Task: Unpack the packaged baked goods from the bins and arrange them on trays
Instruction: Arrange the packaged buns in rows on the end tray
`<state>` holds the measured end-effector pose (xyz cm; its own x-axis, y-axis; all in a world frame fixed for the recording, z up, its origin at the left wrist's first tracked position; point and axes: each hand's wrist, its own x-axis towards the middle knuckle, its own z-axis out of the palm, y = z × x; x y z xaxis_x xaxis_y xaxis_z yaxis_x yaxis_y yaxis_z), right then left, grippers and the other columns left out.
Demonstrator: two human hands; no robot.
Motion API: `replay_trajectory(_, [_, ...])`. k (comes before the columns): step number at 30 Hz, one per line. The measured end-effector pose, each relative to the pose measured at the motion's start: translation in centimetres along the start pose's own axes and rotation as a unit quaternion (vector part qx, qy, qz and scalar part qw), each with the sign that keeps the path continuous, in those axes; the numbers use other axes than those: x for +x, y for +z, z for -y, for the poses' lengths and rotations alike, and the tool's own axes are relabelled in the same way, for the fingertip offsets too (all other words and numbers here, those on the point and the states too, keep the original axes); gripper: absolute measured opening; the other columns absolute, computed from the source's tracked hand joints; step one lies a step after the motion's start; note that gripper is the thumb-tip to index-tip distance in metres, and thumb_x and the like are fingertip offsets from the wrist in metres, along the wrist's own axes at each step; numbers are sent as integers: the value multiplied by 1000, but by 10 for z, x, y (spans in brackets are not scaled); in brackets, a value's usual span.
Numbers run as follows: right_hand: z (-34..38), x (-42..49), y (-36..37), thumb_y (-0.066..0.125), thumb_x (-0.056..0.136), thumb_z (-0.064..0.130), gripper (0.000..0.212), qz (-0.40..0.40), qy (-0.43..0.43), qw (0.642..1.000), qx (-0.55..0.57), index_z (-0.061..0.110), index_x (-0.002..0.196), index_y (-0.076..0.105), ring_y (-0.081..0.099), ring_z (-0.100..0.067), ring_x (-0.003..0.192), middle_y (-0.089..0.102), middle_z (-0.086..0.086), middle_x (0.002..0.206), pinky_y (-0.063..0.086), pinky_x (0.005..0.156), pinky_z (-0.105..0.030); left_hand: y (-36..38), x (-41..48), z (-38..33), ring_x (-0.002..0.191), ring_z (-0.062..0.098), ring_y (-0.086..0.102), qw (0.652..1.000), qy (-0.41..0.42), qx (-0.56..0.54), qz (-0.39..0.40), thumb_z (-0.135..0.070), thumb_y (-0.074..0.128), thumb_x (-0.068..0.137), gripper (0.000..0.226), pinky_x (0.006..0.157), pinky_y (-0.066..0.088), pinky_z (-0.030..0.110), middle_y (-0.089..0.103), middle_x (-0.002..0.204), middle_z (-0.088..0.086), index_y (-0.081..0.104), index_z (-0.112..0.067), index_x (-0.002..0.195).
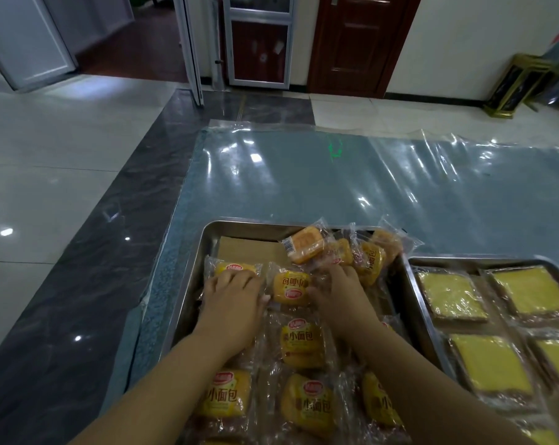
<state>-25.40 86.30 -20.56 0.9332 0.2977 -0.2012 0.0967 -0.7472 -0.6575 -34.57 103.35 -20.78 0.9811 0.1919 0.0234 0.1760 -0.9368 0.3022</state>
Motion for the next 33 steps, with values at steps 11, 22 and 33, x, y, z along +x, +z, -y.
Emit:
replay_trajectory(11, [29, 1, -18, 70, 75, 0, 51, -28, -142, 976, 165, 43, 93, 49, 56, 8, 80, 60, 14, 86, 46, 61, -5, -25, 11, -15, 129, 16, 27, 985, -20, -159, -60, -45, 41, 93, 46, 107, 22, 38, 40, 137, -6, 37, -30, 136])
replay_trajectory(22, [27, -10, -21, 76, 75, 26, 46, -24, -61, 968, 243, 34, 110, 48, 60, 1, 85, 59, 13, 99, 50, 59, -12, -40, 14, -30, 75, 5, 66, 857, -126, -492, -85, -26, 53, 92, 3, 57, 52, 18, 65, 90, -5, 55, -28, 91])
replay_trajectory(33, [21, -1, -24, 79, 70, 25, 32, 38, 3, 964, 262, 28, 94, 58, 66, -10, 76, 66, 4, 90, 49, 54, -16, -32, 15, -13, 77, 28, 68, 822, -220, -522, -56, -25, 59, 89, 20, 63, 59, 37, 67, 88, 15, 54, -9, 78])
